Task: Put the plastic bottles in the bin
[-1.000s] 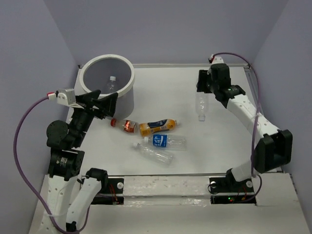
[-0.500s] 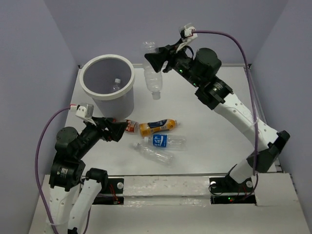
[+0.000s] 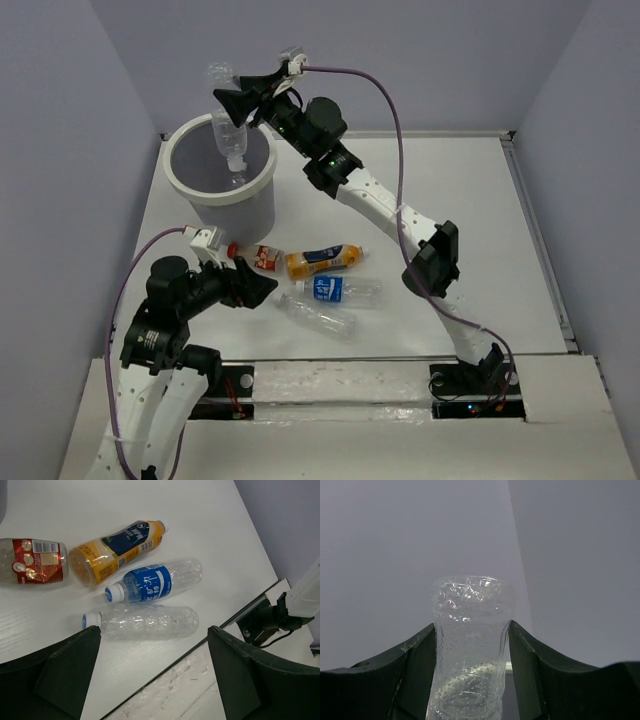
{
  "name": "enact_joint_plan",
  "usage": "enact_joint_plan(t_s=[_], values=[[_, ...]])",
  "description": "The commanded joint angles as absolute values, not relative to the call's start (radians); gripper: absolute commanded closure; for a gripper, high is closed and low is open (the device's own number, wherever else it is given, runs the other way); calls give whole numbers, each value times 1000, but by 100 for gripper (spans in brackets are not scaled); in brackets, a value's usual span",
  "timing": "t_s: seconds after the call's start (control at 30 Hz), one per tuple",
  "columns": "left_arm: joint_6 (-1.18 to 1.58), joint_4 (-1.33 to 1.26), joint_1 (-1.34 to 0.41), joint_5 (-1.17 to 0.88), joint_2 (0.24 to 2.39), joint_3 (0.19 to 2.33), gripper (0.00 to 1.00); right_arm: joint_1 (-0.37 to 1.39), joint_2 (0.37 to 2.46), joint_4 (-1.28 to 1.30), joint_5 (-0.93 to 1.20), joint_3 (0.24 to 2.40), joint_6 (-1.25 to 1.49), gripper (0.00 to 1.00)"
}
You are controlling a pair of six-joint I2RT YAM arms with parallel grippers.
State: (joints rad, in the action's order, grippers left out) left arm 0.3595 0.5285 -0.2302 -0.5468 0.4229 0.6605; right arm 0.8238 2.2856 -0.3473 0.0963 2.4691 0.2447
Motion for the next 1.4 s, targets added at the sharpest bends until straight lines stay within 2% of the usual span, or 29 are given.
enact_joint_plan(t_s=[0.0, 0.07, 0.2, 0.23, 0.27, 0.37, 0.4, 0.5, 0.57, 0.6, 0.63, 0.67, 0.77, 0.83, 0.9, 0.97, 1.0, 1.1, 1.23, 1.37], values=[[337, 515, -239, -591, 439, 660, 3, 838, 2336, -497, 9, 2527, 238, 59], [331, 514, -239, -586, 445, 654, 3, 838, 2333, -514, 11, 2473, 233, 59], [325, 494, -238, -583, 468, 641, 4, 838, 2301, -494, 66, 2387, 238, 38], [324, 489, -239, -578, 477, 640, 4, 838, 2289, -486, 72, 2350, 235, 26], [321, 483, -239, -574, 482, 638, 4, 847, 2270, -482, 83, 2326, 230, 20], [304, 460, -241, -575, 503, 635, 4, 847, 2159, -466, 110, 2234, 221, 9], [302, 448, -241, -575, 520, 632, 4, 847, 2122, -465, 113, 2150, 215, 9], [314, 402, -251, -614, 560, 644, 4, 847, 1946, -459, 100, 1942, 186, 10], [325, 370, -271, -597, 596, 667, 4, 836, 1782, -457, 77, 1806, 169, 17], [327, 364, -309, -577, 609, 678, 4, 836, 1720, -454, 43, 1655, 170, 22], [336, 356, -339, -511, 638, 686, 4, 806, 1659, -448, 32, 1578, 202, 33], [340, 338, -374, -467, 652, 699, 4, 792, 1543, -437, 29, 1498, 225, 37], [360, 319, -549, -349, 754, 722, 4, 749, 1387, -423, 63, 1176, 290, 44], [364, 301, -651, -271, 836, 756, 4, 730, 1254, -405, 32, 971, 314, 56], [364, 305, -737, -165, 886, 816, 4, 695, 1124, -361, 6, 858, 371, 60], [357, 316, -802, -64, 946, 865, 4, 652, 1039, -327, 6, 760, 438, 71], [336, 324, -848, -29, 1010, 911, 4, 602, 1002, -309, 12, 671, 477, 73], [249, 319, -913, 93, 1147, 986, 4, 569, 899, -295, 71, 525, 578, 73], [137, 322, -960, 207, 1337, 1077, 4, 560, 786, -233, 28, 428, 598, 54], [10, 253, -976, 219, 1440, 1117, 3, 560, 587, -123, -101, 376, 638, 52]])
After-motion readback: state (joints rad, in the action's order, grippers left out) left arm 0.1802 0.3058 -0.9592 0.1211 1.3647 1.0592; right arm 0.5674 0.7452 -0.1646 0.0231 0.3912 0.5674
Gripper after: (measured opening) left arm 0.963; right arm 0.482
